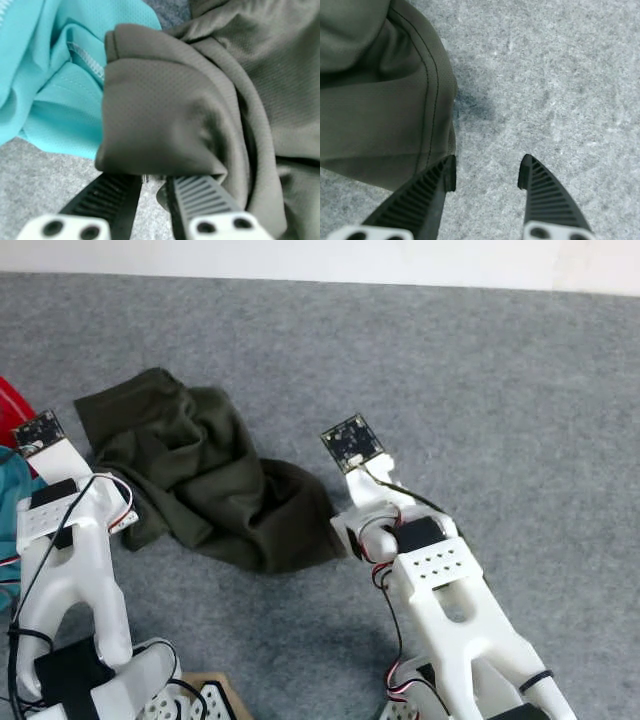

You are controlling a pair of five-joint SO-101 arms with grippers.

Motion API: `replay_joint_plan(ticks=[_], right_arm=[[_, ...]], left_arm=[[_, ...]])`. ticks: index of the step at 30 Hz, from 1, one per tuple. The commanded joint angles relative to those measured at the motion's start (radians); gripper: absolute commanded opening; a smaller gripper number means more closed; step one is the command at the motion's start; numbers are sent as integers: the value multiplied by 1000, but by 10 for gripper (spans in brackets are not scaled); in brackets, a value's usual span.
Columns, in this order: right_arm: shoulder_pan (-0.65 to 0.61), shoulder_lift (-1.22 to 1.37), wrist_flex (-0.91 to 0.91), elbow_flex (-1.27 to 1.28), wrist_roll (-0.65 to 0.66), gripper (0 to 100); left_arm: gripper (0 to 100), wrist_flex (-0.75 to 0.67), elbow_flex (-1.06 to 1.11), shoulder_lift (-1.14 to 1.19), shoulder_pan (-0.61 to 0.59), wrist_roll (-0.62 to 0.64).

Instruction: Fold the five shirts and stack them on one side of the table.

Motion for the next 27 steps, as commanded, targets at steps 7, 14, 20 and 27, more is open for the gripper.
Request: replay_joint_plan(ticks=[7,14,20,27], right_arm=[[-13,1,-16,-4,14,205],[-13,1,-16,-4,14,205],[-13,1,-16,-4,14,205],[-13,1,-16,-4,38,205]], left_arm=[[6,-58,-8,-41,19,3],[11,-55,-27,-42,19,3],[114,-54,-24,-42,19,6],[61,-48,-39,-42,48,8]])
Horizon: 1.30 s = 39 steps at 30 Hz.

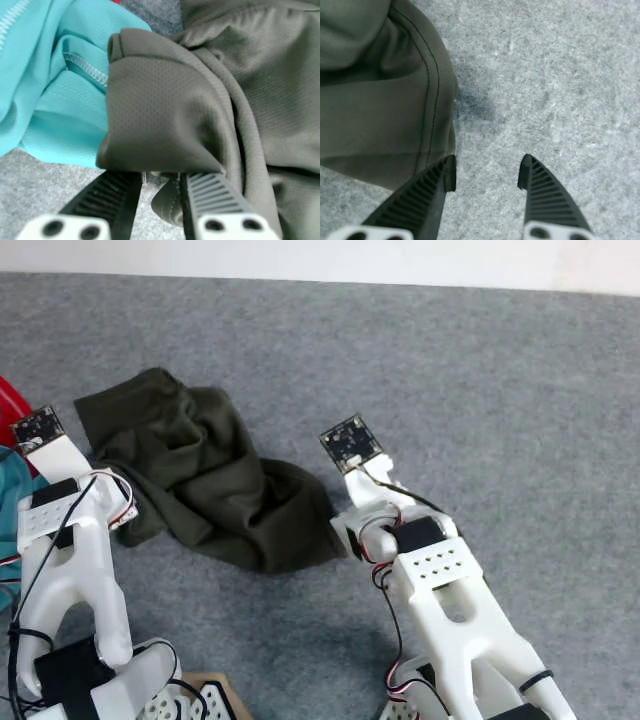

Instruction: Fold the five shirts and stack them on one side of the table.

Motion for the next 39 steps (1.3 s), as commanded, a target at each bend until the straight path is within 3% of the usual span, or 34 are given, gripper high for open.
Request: replay_joint_plan(ticks=[1,3,11,18,23,30,34,39], right_arm=[[-13,1,-16,-4,17,205],[-13,1,-16,-4,15,205],[-13,1,-16,-4,17,193],[-15,1,-13,-4,18,152],[-59,1,28,-2,14,152],[-163,2,124,-2,-57,155],[-177,7,131,-2,-64,230],[-174,136,90,-13,-64,259]], left_arm=[[39,-3,-42,-42,53,8],[2,-3,-47,-42,68,8],[6,8,-93,-42,79,8],[6,196,-174,-196,81,6],[6,276,-84,-384,71,2],[6,273,110,-501,-10,-48],[6,270,133,-467,-85,-117],[6,126,162,-348,-143,-121]])
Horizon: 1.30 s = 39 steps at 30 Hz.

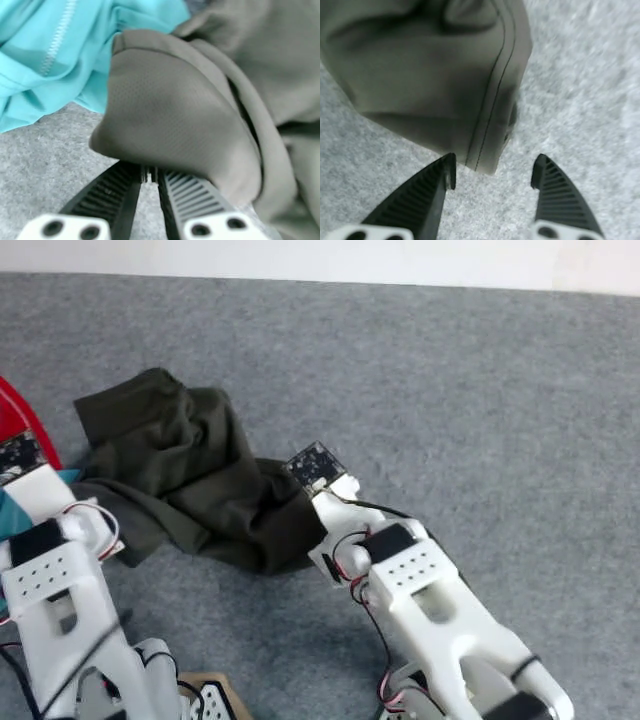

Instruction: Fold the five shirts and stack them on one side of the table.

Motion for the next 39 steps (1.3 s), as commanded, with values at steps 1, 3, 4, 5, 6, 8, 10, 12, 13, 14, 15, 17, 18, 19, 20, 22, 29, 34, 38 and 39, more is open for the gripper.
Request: replay_joint_plan(ticks=[1,3,4,5,6,8,10,12,13,14,15,17,18,19,20,22,29,34,38,39], right_arm=[[-12,99,-25,-19,-11,259],[-12,160,-31,-54,-11,259],[-12,189,-31,-70,-11,259],[-12,214,-33,-84,-9,259],[-12,236,-33,-96,-8,259],[-12,275,-33,-116,-8,257],[-12,300,-38,-127,-6,224],[-10,320,-41,-148,-5,173],[-8,331,-48,-156,-5,151],[2,335,-59,-159,-5,133],[13,341,-68,-159,-5,117],[42,337,-77,-159,-5,89],[58,335,-79,-162,-5,71],[74,329,-79,-165,-5,47],[87,321,-79,-165,-3,22],[110,295,-77,-162,-2,5],[213,102,1,-173,51,7],[277,-87,183,-298,84,6],[278,-147,343,-455,141,6],[278,-145,386,-512,150,6]], left_arm=[[6,-127,12,111,-42,-15],[6,-167,12,168,-44,-15],[6,-187,10,191,-44,-15],[6,-207,10,205,-44,-15],[6,-222,10,214,-44,-15],[6,-236,10,228,-44,-15],[6,-242,12,231,-44,-15],[6,-242,12,236,-44,-17],[6,-242,12,239,-44,-17],[6,-242,13,239,-44,-17],[6,-242,13,239,-44,-17],[6,-242,13,239,-44,-14],[6,-242,12,234,-44,-14],[6,-239,10,229,-44,-12],[6,-238,-1,229,-44,-11],[6,-216,-48,229,-44,-11],[6,109,-390,229,-45,-11],[6,270,-651,229,-84,-11],[6,318,-788,229,-102,-11],[6,328,-816,229,-102,-9]])
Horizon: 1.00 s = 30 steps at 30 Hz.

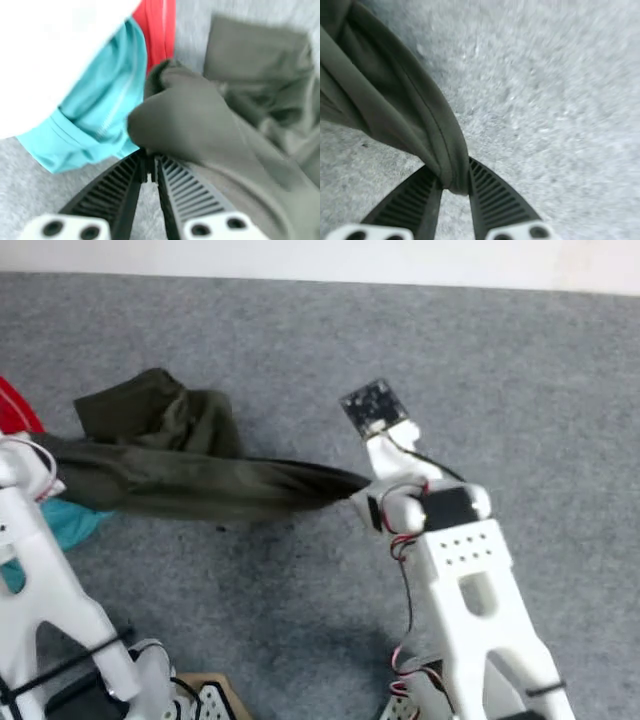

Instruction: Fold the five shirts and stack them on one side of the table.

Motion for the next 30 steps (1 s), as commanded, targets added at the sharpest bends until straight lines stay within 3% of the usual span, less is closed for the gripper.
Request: replay_joint_plan(ticks=[1,5,14,18,25,30], right_arm=[[21,-44,151,-219,44,6],[22,-4,311,-470,71,6],[21,93,576,-923,71,6],[18,104,627,-869,72,6],[18,96,513,-585,104,6],[18,96,426,-455,104,6]], left_arm=[[6,48,-179,-10,-24,-2],[6,78,-282,-10,-19,9],[7,184,-449,-10,-16,170],[24,224,-383,-2,41,170],[253,140,-157,-10,107,173],[213,100,-91,-10,105,167]])
